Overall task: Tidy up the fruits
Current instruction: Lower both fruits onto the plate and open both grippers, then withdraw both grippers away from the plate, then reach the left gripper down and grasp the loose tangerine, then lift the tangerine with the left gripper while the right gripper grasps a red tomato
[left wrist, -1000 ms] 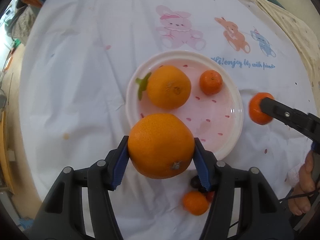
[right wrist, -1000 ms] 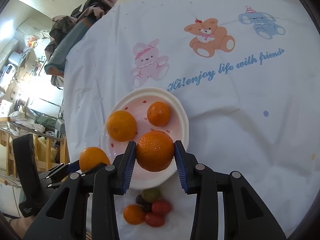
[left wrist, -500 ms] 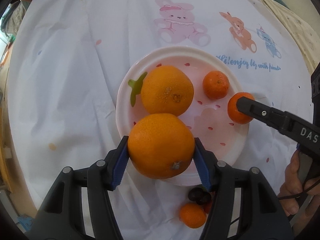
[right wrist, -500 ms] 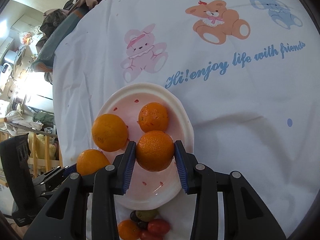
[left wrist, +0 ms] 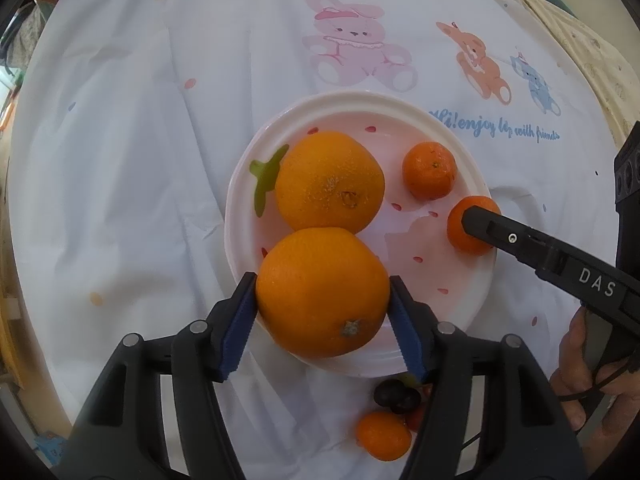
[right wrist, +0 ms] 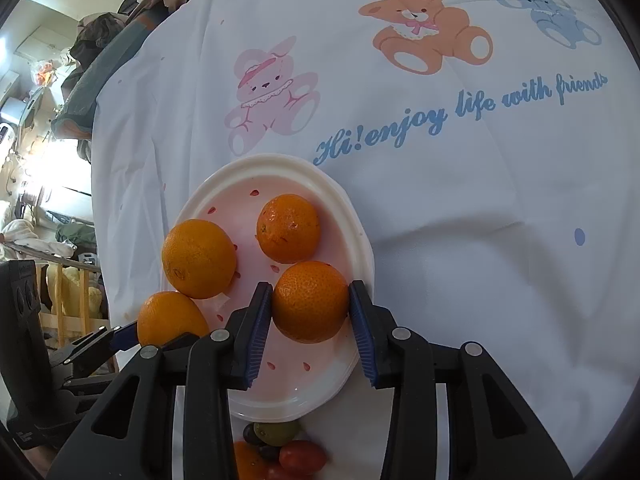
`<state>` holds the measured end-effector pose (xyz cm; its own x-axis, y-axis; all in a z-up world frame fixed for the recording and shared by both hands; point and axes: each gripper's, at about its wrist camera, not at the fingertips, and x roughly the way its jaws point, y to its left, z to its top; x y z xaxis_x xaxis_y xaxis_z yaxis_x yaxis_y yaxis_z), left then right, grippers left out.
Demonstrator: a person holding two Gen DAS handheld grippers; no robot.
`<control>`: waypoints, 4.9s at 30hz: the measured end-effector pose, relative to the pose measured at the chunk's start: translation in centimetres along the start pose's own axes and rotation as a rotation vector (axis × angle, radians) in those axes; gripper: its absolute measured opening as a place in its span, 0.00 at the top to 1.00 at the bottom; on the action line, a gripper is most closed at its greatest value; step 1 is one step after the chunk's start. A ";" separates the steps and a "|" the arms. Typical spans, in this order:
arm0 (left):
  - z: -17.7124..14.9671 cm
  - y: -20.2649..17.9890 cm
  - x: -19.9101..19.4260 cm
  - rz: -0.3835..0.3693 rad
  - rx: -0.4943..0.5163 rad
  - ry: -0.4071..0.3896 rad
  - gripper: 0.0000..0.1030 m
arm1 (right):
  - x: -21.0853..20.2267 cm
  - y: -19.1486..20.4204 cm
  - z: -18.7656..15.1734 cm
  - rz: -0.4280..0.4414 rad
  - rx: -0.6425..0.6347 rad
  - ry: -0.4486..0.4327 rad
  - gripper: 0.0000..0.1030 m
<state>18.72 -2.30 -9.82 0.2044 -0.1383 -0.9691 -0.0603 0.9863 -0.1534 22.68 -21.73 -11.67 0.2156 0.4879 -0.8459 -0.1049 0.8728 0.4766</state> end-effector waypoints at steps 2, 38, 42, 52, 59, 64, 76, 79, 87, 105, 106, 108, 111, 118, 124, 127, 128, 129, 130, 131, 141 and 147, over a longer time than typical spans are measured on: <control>0.0 -0.1 -0.2 -0.005 0.005 -0.013 0.29 | 0.0 0.1 -0.1 -0.005 -0.007 -0.001 0.60; -3.8 0.7 -9.7 -0.014 0.042 -0.306 0.13 | -9.8 2.8 -3.1 0.061 -0.059 -0.184 0.26; -5.3 1.4 -11.1 -0.062 0.030 -0.328 0.13 | -11.2 2.5 -4.6 0.090 -0.054 -0.185 0.26; -9.1 1.2 -11.6 -0.091 0.053 -0.310 0.12 | -13.5 1.1 -10.4 0.090 -0.002 -0.196 0.26; -10.9 2.1 -10.9 -0.054 0.023 -0.295 0.12 | -13.6 -0.1 -12.6 0.102 0.059 -0.185 0.25; -11.8 1.8 -8.8 -0.015 0.063 -0.199 0.12 | -13.8 -0.4 -12.6 0.086 0.084 -0.204 0.25; -13.3 -6.1 -2.4 0.064 0.487 0.015 0.31 | -13.3 -0.7 -12.4 0.094 0.096 -0.177 0.25; -13.2 -7.9 -1.3 0.083 0.612 0.069 0.31 | -13.4 -1.0 -12.4 0.098 0.107 -0.178 0.25; -12.8 -9.3 2.0 0.144 0.802 0.190 0.32 | -13.4 -1.6 -12.2 0.126 0.144 -0.170 0.25; -12.6 -4.8 -3.3 0.047 0.536 0.147 0.61 | -12.0 -0.8 -11.6 0.121 0.130 -0.126 0.25; -12.6 -4.3 -4.3 0.038 0.496 0.126 0.61 | -12.0 -0.8 -11.7 0.119 0.128 -0.123 0.25; -12.7 -3.0 -6.1 0.026 0.413 0.080 0.61 | -11.9 -0.8 -11.8 0.110 0.125 -0.119 0.25; -12.6 -1.0 -8.1 0.025 0.291 0.014 0.61 | -11.4 -0.7 -11.9 0.092 0.120 -0.108 0.25; -11.8 1.6 -8.2 0.043 0.098 -0.041 0.61 | -9.4 -0.3 -12.6 0.071 0.108 -0.047 0.25; -11.7 3.1 -6.4 0.048 0.002 -0.038 0.61 | -7.3 -0.1 -13.2 0.067 0.095 0.016 0.25; -11.5 3.4 -5.6 0.070 -0.031 -0.039 0.61 | -6.2 0.6 -13.4 0.039 0.049 0.046 0.27; -11.5 3.4 -5.4 0.076 -0.035 -0.036 0.61 | -5.9 0.9 -13.4 0.012 0.029 0.048 0.30; -11.4 3.5 -5.4 0.074 -0.037 -0.032 0.61 | -5.2 1.2 -13.6 -0.015 0.006 0.064 0.33; -11.4 3.5 -5.3 0.066 -0.042 -0.029 0.61 | -4.6 1.4 -13.7 -0.025 -0.004 0.076 0.36; -11.4 3.4 -5.4 0.058 -0.044 -0.030 0.61 | -4.3 1.6 -13.8 -0.033 -0.012 0.083 0.39; -11.1 2.0 -6.0 0.044 0.010 -0.063 0.61 | -0.4 3.7 -15.0 -0.119 -0.136 0.124 0.42; -11.0 1.9 -5.5 0.030 0.009 -0.042 0.61 | -0.4 4.0 -14.9 -0.160 -0.179 0.109 0.51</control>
<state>6.72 -0.63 -6.91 0.2437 -0.1044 -0.9642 -0.0588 0.9908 -0.1222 7.74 -18.22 -13.02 0.1380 0.3335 -0.9326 -0.2504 0.9228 0.2929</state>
